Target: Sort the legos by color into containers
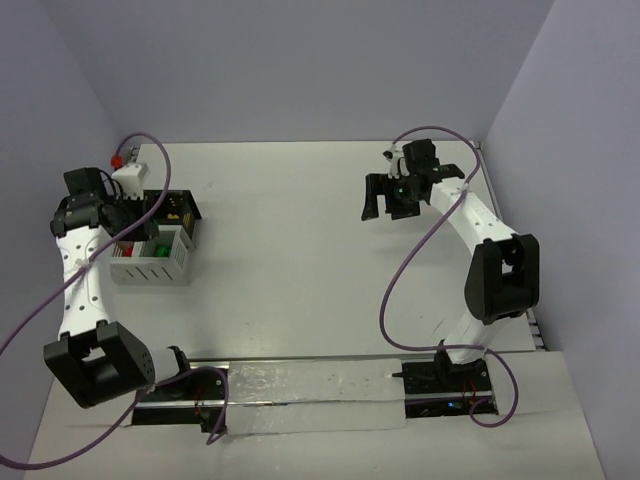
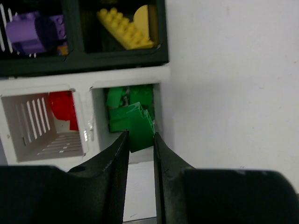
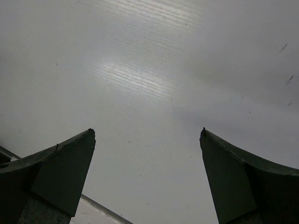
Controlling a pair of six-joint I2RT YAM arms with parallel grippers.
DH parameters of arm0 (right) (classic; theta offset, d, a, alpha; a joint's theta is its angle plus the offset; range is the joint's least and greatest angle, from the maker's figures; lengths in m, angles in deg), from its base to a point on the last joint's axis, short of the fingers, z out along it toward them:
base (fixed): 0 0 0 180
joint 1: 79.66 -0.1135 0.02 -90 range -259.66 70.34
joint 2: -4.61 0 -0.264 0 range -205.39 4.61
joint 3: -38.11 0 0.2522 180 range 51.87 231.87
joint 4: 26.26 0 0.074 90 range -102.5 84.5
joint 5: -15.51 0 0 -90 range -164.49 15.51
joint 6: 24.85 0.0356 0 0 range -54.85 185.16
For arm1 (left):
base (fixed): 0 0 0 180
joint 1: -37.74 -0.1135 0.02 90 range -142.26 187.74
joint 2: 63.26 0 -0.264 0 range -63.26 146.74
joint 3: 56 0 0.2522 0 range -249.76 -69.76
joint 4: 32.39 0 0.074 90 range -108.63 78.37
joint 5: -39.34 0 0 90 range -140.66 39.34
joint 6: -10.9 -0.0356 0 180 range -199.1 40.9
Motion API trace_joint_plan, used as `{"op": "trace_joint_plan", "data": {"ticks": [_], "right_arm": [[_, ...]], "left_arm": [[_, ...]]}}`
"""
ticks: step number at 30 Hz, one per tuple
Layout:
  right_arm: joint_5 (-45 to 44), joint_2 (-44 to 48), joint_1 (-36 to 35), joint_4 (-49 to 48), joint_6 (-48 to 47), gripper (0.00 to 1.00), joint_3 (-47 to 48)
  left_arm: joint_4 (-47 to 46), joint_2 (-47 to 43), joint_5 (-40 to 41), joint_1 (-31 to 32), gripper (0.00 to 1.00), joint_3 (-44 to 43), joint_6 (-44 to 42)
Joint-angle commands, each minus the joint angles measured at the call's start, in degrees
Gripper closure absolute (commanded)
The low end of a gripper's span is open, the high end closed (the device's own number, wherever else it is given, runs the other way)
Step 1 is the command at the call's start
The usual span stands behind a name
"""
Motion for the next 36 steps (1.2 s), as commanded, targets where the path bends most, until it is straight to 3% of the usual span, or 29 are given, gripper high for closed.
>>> {"op": "trace_joint_plan", "data": {"ticks": [1,10,17,21,31,33,34,36], "right_arm": [[-1.02,-0.34,-1.04,-0.22,-1.02,0.00,2.85],[-1.46,-0.35,-1.13,-0.30,-1.28,0.00,2.33],[-1.90,0.01,-0.99,-0.16,-1.46,0.00,2.23],[-1.82,0.09,-1.04,-0.21,-1.37,0.00,2.23],[-2.16,0.42,-1.04,-0.28,-1.45,0.00,2.41],[-2.26,1.36,-1.13,-0.95,-1.46,0.00,2.23],[-2.18,2.34,-1.13,-1.24,-1.46,0.00,2.16],[-2.00,3.63,-1.05,-2.02,-1.28,0.00,1.97]], "left_arm": [[3.88,1.76,-5.14,-3.45,1.00,-0.24,-5.28],[0.01,2.98,-4.43,-3.54,0.91,4.06,-5.63],[-3.02,4.55,-3.72,-3.45,0.61,4.44,-4.94],[-3.85,5.02,-3.47,-3.45,0.50,3.38,-4.76],[-3.98,4.51,-5.64,-3.45,0.43,0.06,-5.54],[-4.36,2.63,-7.08,-3.21,0.20,-0.89,-5.47],[-4.31,2.25,-8.63,-2.80,0.03,-1.48,-5.15],[-4.79,1.54,-8.38,-0.89,0.01,-2.91,-3.97]]}}
